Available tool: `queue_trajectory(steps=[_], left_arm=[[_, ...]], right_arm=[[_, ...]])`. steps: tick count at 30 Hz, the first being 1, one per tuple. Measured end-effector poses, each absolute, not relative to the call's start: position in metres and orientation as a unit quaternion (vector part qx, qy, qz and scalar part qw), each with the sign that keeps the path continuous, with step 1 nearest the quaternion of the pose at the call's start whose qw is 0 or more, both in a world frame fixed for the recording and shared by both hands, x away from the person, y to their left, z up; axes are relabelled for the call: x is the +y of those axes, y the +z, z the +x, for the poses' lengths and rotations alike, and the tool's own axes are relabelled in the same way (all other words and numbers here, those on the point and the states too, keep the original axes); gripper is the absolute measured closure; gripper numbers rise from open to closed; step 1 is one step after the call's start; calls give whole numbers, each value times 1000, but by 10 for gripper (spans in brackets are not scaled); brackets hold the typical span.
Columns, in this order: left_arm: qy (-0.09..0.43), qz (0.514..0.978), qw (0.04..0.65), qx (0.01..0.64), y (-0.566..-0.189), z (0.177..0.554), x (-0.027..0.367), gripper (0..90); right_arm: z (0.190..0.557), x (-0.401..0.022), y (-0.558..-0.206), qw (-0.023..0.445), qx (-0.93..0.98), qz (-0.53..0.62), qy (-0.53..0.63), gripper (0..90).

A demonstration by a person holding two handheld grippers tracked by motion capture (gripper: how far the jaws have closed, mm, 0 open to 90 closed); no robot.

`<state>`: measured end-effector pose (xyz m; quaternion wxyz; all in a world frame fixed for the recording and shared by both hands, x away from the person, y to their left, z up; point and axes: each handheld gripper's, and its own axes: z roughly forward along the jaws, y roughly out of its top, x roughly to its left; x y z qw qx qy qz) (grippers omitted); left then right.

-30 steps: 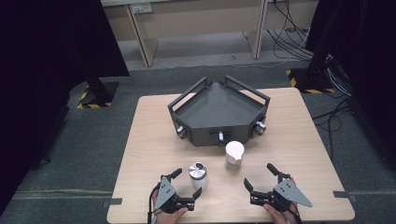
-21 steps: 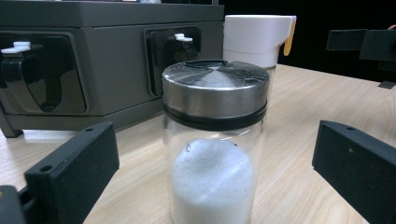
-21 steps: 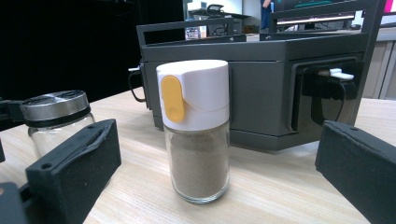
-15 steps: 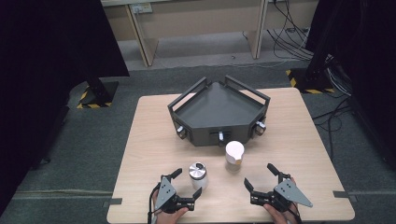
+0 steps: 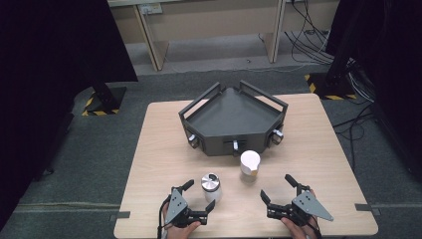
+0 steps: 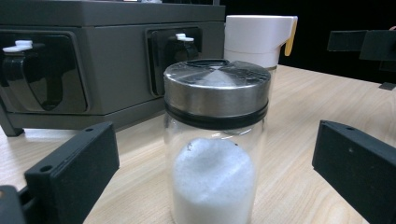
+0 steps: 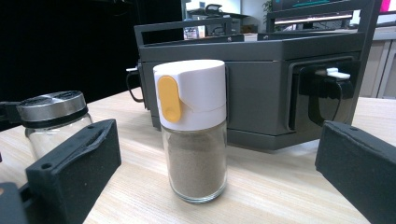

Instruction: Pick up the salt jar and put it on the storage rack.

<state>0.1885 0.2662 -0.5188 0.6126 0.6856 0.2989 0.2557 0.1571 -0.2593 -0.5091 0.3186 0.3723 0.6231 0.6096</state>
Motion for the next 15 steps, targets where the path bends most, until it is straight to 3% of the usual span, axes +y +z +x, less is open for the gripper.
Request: queue_trajectory(steps=[15], left_arm=[[255, 683, 615, 301, -519, 188, 267, 0]], right_arm=[[156, -259, -508, 320, 620, 372, 612, 3]])
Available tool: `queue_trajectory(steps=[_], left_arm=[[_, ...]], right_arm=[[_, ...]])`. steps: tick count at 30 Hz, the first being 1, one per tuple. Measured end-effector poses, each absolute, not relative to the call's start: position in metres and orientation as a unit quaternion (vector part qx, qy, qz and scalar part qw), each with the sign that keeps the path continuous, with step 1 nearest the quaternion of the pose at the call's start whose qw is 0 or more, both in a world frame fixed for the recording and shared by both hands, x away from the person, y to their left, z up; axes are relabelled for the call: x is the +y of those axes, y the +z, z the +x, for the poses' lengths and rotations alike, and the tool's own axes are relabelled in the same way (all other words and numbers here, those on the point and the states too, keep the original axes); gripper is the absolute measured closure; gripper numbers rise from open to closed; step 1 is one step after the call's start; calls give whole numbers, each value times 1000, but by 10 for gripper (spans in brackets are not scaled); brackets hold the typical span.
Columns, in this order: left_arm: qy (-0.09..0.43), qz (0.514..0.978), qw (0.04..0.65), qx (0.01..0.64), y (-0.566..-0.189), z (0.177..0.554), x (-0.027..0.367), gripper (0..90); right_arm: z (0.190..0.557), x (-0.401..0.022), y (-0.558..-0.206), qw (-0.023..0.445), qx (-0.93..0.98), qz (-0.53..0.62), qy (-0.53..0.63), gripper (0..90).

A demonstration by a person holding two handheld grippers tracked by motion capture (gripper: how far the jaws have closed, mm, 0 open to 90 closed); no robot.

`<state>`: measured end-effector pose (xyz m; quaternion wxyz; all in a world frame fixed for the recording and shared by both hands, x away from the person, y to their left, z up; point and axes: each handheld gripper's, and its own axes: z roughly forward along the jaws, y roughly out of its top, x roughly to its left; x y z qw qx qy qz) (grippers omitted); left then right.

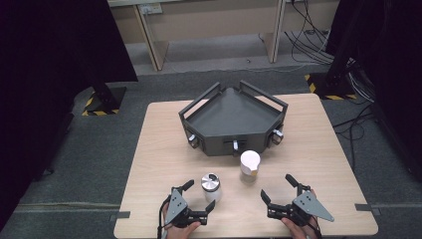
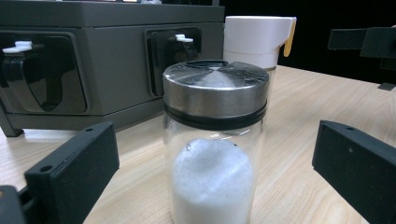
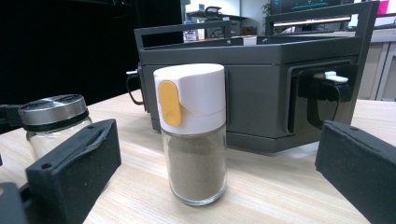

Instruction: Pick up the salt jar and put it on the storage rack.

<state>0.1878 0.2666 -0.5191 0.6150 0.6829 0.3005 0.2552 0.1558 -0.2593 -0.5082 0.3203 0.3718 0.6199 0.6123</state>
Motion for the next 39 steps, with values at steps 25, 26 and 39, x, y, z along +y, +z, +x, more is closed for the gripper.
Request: queue_trajectory(steps=[25, 26, 39], left_arm=[[255, 689, 610, 298, -516, 189, 265, 0], [255, 689, 610, 299, -516, 189, 265, 0], [247, 697, 604, 297, -510, 194, 259, 0]], right_arm=[[156, -260, -508, 321, 619, 373, 612, 3], [156, -260, -508, 321, 618, 374, 613, 3], [156, -258, -509, 320, 619, 373, 613, 2]])
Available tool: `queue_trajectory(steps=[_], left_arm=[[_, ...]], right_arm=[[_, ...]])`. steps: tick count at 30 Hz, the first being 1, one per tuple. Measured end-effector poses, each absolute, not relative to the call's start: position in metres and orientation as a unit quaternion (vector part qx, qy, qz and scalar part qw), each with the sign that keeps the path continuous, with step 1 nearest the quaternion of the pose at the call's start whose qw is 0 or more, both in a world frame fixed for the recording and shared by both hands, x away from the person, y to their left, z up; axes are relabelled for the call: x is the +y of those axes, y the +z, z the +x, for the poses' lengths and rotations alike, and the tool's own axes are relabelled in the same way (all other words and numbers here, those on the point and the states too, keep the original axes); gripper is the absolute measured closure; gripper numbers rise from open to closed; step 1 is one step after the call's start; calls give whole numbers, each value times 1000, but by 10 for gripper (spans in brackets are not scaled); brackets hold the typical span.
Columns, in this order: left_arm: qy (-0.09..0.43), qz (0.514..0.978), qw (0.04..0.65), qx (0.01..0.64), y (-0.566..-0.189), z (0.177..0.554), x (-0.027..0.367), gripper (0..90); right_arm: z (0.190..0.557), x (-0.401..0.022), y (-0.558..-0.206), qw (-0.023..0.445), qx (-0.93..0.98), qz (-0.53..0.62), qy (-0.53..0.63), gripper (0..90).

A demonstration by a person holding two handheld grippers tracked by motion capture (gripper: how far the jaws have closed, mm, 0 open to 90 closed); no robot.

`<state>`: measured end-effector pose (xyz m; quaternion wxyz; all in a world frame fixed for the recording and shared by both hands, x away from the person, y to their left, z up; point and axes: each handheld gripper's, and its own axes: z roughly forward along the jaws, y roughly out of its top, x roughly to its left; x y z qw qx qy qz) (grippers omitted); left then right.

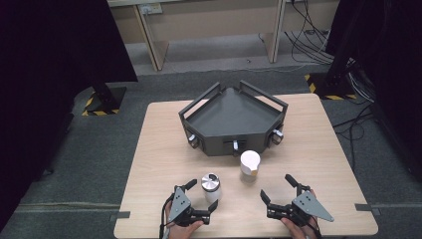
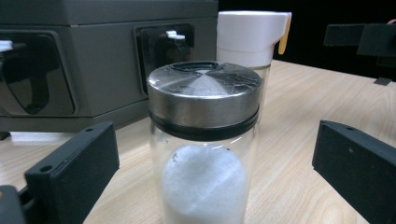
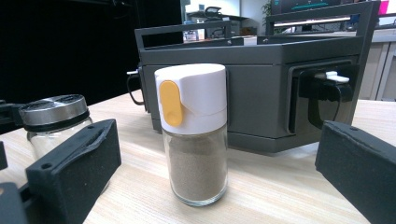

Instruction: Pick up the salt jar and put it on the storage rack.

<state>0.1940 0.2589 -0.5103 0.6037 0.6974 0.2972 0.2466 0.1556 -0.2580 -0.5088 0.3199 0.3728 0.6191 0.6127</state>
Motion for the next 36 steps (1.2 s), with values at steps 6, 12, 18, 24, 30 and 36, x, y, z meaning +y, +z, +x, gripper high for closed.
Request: queue_trajectory(steps=[6, 12, 18, 24, 30, 36], left_arm=[[241, 701, 599, 304, -508, 199, 254, 0], [239, 705, 595, 303, -504, 206, 250, 1], [238, 714, 586, 301, -503, 211, 245, 13], [237, 722, 577, 301, -499, 216, 240, 63], [237, 730, 565, 304, -494, 219, 237, 148], [243, 741, 546, 308, -488, 219, 234, 296]], right_arm=[[155, -258, -508, 320, 617, 371, 615, 3], [156, -258, -509, 317, 619, 373, 615, 2], [156, -258, -509, 318, 619, 372, 614, 3], [155, -257, -509, 317, 620, 371, 615, 3], [156, -257, -509, 317, 618, 373, 615, 3], [155, -257, -509, 318, 619, 373, 614, 3]])
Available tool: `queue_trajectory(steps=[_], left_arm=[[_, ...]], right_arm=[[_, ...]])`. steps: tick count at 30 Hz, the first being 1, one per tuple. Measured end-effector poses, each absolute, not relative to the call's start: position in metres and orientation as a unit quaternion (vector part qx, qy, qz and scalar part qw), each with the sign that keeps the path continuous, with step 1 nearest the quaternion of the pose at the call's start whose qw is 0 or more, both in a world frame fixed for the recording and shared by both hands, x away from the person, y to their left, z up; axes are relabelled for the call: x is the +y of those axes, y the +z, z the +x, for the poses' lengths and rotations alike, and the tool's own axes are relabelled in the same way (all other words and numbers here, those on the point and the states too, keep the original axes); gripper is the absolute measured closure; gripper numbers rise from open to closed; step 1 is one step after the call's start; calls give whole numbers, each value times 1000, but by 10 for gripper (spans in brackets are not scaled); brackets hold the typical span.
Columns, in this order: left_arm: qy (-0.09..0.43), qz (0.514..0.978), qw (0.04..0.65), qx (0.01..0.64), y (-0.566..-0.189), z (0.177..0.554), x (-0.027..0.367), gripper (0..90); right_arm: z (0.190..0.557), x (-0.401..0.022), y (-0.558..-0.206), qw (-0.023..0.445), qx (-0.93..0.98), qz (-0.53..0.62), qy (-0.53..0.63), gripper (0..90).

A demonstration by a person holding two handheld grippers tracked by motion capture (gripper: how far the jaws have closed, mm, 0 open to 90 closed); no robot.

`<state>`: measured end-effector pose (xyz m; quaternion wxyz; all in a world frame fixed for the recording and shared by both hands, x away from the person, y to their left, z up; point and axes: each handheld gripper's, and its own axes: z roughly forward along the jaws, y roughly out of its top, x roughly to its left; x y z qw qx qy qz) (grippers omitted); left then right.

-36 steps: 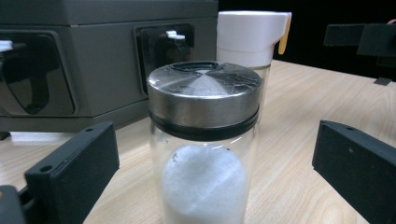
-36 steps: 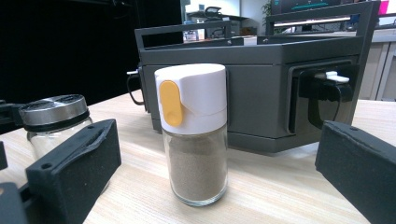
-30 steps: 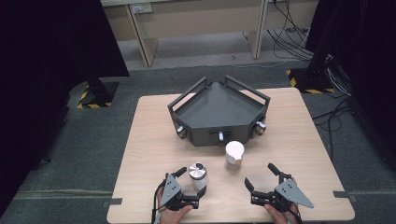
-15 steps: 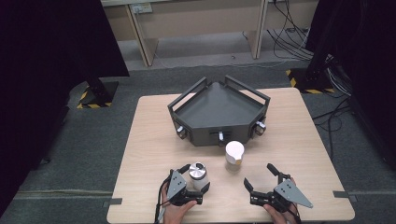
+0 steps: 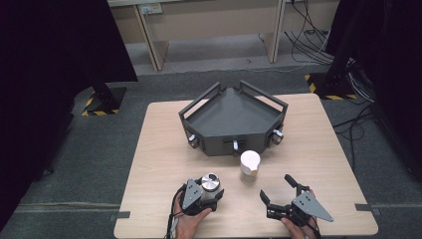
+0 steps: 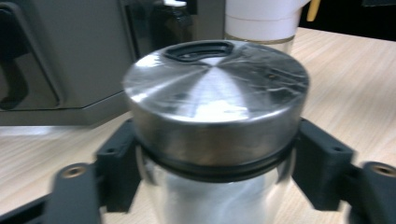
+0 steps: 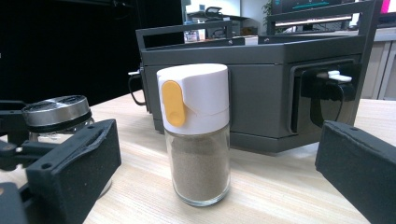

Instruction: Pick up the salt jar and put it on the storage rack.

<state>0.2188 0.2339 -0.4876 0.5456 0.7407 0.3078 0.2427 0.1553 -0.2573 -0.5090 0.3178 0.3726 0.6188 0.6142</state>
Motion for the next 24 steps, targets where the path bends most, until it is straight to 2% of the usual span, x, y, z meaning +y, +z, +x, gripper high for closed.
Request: queue_trajectory(steps=[13, 24], left_arm=[[234, 732, 556, 318, -488, 217, 236, 302], [229, 723, 572, 311, -471, 220, 244, 303]], right_arm=[[156, -258, -509, 316, 618, 374, 615, 3], [156, -259, -509, 316, 616, 375, 617, 3]])
